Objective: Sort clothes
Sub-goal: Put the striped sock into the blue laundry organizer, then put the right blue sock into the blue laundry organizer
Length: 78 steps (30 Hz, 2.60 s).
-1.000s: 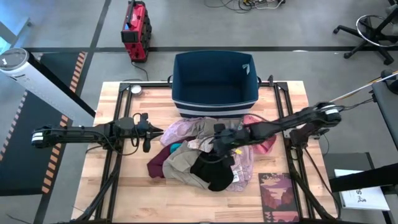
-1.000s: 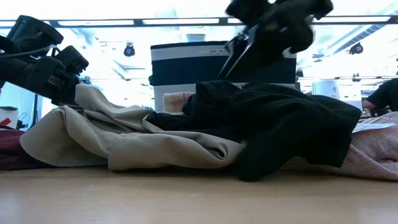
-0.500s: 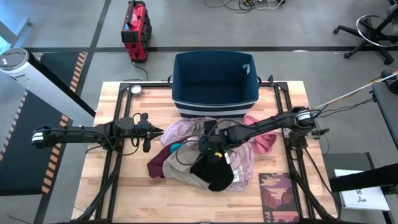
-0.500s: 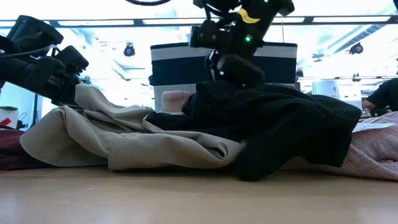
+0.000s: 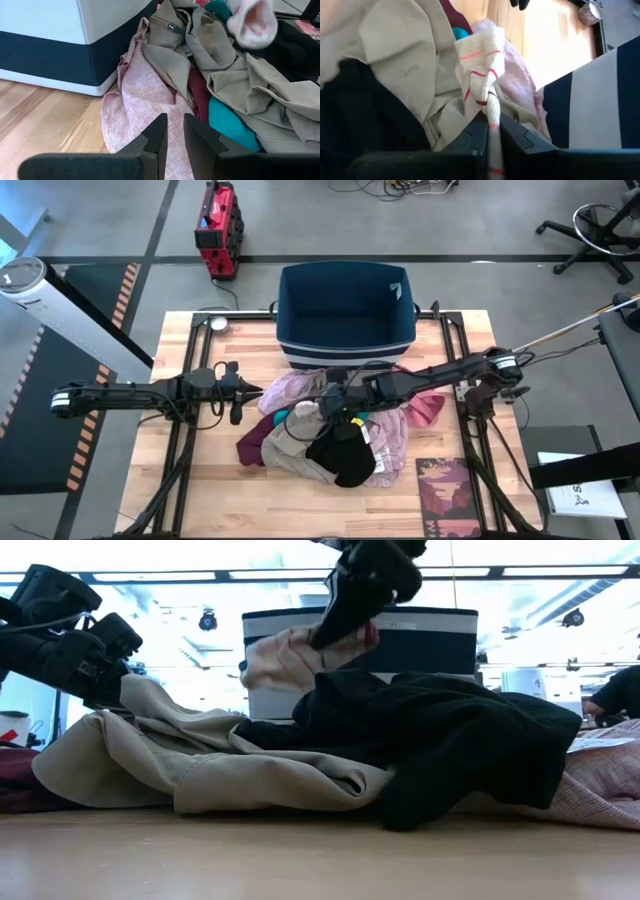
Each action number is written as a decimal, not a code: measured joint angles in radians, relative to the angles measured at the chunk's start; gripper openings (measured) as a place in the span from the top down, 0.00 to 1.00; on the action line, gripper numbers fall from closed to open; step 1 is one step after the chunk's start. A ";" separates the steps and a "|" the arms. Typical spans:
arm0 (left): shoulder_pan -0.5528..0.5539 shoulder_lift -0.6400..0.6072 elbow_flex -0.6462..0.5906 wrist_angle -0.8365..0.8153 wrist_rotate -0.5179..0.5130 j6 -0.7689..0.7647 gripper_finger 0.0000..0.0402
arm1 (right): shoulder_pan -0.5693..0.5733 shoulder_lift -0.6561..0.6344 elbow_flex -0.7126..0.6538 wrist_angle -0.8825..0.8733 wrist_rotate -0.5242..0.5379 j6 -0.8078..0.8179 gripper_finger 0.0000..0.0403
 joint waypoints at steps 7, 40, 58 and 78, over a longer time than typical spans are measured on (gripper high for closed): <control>0.000 0.000 0.000 0.013 0.000 0.000 0.88 | -0.001 -0.057 -0.003 -0.020 -0.003 -0.010 0.99; 0.000 0.008 0.000 0.061 -0.001 0.003 0.88 | -0.520 -0.204 0.050 0.066 0.163 -0.100 0.93; 0.000 0.008 0.000 0.068 -0.002 0.003 0.88 | -0.504 -0.192 0.122 -0.060 0.162 -0.048 0.46; 0.000 0.027 0.000 0.082 -0.004 0.012 0.88 | -0.141 -0.251 0.151 -0.222 -0.025 -0.010 0.43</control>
